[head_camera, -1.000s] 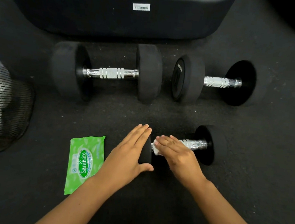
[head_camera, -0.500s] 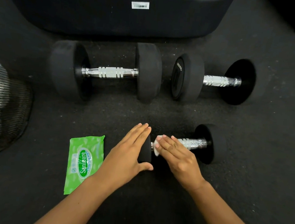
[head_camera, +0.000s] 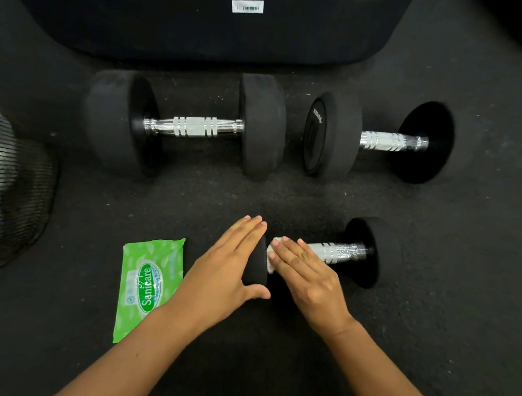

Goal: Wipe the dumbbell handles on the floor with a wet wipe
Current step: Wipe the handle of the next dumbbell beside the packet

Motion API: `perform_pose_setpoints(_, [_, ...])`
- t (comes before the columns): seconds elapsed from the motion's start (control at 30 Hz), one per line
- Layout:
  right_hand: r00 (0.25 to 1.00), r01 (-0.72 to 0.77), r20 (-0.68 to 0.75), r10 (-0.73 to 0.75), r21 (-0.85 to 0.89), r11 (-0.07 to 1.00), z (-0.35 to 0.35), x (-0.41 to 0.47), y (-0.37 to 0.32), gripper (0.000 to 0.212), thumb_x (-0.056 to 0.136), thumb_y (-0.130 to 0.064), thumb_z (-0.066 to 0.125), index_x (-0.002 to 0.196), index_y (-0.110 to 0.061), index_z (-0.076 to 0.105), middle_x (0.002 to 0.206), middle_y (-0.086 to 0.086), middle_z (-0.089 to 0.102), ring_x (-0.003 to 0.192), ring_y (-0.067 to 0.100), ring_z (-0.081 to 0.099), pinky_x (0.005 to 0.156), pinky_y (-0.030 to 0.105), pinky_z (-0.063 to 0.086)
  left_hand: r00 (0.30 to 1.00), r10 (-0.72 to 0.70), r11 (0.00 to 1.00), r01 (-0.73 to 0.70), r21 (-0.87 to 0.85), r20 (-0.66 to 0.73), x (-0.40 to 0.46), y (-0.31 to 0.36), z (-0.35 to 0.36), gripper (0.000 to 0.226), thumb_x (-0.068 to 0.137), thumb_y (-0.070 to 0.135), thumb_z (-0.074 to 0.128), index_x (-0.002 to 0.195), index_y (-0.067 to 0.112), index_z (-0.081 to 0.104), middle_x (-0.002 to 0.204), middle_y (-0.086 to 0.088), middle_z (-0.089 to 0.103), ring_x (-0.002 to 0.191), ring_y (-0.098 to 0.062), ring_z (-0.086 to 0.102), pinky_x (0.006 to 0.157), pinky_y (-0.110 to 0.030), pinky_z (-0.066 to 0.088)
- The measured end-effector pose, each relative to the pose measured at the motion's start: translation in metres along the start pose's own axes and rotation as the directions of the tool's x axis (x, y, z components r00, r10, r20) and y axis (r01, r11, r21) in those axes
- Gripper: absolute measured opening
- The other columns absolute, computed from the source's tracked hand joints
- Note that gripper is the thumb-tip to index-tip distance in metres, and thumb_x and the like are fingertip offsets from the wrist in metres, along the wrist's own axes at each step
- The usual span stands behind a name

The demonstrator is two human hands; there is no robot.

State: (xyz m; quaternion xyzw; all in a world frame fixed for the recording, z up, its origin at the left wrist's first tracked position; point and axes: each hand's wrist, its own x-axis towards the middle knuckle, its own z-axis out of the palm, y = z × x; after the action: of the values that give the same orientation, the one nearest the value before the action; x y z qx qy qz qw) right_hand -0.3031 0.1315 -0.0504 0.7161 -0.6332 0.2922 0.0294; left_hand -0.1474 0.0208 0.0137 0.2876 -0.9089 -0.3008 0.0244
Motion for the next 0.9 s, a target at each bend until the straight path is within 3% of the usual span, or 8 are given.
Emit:
perform_pose_setpoints(0.17, [0.996, -0.085, -0.003, 0.085, -0.015, 0.996, -0.002, 0.009, -0.005, 0.029, 0.087, -0.008, 0.057, 0.115, -0.001, 0.064, 0.121, 0.013, 0.062, 0.116, 0.025, 0.056, 0.103, 0.040, 0.039, 1.000, 0.002, 1.000, -0.002, 0.010, 0.001, 0.000, 0.000, -0.001, 0.102, 0.071, 0.044, 0.074, 0.147, 0.025, 0.009, 0.152, 0.018, 0.003, 0.138, 0.005, -0.007, 0.109, -0.012, -0.001])
perform_pose_setpoints(0.33, [0.971, -0.163, 0.188, 0.150, 0.054, 0.985, -0.027, 0.022, 0.006, 0.029, 0.086, -0.012, 0.050, 0.108, -0.006, 0.068, 0.109, 0.009, 0.068, 0.104, 0.020, 0.063, 0.098, 0.037, 0.043, 1.000, -0.003, 1.000, 0.003, 0.003, 0.008, -0.001, 0.002, -0.002, 0.102, 0.072, 0.045, 0.073, 0.148, 0.025, 0.008, 0.153, 0.017, 0.001, 0.138, 0.006, -0.009, 0.108, -0.010, -0.003])
perform_pose_setpoints(0.43, [0.850, -0.384, 0.419, 0.319, 0.080, 0.920, -0.042, 0.053, 0.013, 0.017, 0.088, -0.013, 0.054, 0.091, -0.007, 0.070, 0.085, 0.007, 0.070, 0.083, 0.023, 0.065, 0.082, 0.029, 0.048, 1.000, -0.014, 1.000, 0.014, 0.008, 0.012, 0.000, 0.003, -0.002, 0.102, 0.073, 0.045, 0.072, 0.148, 0.025, 0.006, 0.153, 0.018, 0.000, 0.137, 0.006, -0.011, 0.109, -0.012, -0.003])
perform_pose_setpoints(0.5, [0.786, -0.438, 0.503, 0.359, 0.042, 0.898, -0.037, 0.066, 0.012, 0.016, 0.091, -0.018, 0.056, 0.090, -0.009, 0.070, 0.078, 0.007, 0.069, 0.078, 0.023, 0.063, 0.070, 0.029, 0.045, 1.000, -0.024, 1.000, 0.023, 0.012, 0.013, 0.000, 0.002, -0.003, 0.102, 0.073, 0.046, 0.072, 0.148, 0.025, 0.006, 0.152, 0.020, -0.001, 0.136, 0.007, -0.011, 0.108, -0.012, -0.003])
perform_pose_setpoints(0.6, [0.791, -0.435, 0.516, 0.330, 0.094, 0.896, -0.038, 0.063, 0.012, 0.017, 0.091, -0.019, 0.057, 0.099, -0.015, 0.071, 0.089, 0.004, 0.072, 0.087, 0.018, 0.065, 0.076, 0.032, 0.048, 1.000, -0.021, 1.000, 0.021, 0.012, 0.009, -0.001, 0.003, -0.002, 0.102, 0.072, 0.046, 0.072, 0.148, 0.026, 0.006, 0.147, 0.025, -0.004, 0.136, 0.007, -0.010, 0.110, -0.012, -0.002])
perform_pose_setpoints(0.67, [0.751, -0.484, 0.550, 0.365, 0.083, 0.871, -0.046, 0.066, 0.018, 0.019, 0.091, -0.019, 0.057, 0.105, -0.016, 0.070, 0.098, 0.004, 0.071, 0.094, 0.015, 0.064, 0.083, 0.031, 0.048, 1.000, -0.022, 1.000, 0.022, 0.010, 0.014, -0.001, 0.004, -0.003, 0.103, 0.073, 0.046, 0.072, 0.148, 0.027, 0.005, 0.146, 0.026, -0.005, 0.135, 0.008, -0.011, 0.108, -0.010, -0.003])
perform_pose_setpoints(0.77, [0.684, -0.514, 0.621, 0.384, 0.037, 0.857, -0.046, 0.077, 0.024, 0.019, 0.093, -0.019, 0.054, 0.102, -0.016, 0.070, 0.095, 0.005, 0.069, 0.092, 0.017, 0.061, 0.081, 0.032, 0.047, 0.999, -0.029, 1.000, 0.029, 0.008, 0.016, 0.000, 0.003, -0.003, 0.102, 0.072, 0.046, 0.072, 0.148, 0.026, 0.007, 0.153, 0.019, -0.001, 0.136, 0.007, -0.010, 0.108, -0.011, -0.003])
perform_pose_setpoints(0.9, [0.674, -0.524, 0.645, 0.360, 0.074, 0.848, -0.048, 0.075, 0.025, 0.018, 0.093, -0.020, 0.054, 0.100, -0.016, 0.070, 0.092, 0.000, 0.069, 0.088, 0.010, 0.060, 0.078, 0.027, 0.047, 1.000, -0.023, 1.000, 0.023, 0.002, 0.007, 0.000, 0.003, -0.003, 0.102, 0.072, 0.046, 0.072, 0.148, 0.026, 0.007, 0.153, 0.019, 0.000, 0.136, 0.007, -0.010, 0.107, -0.010, -0.004])
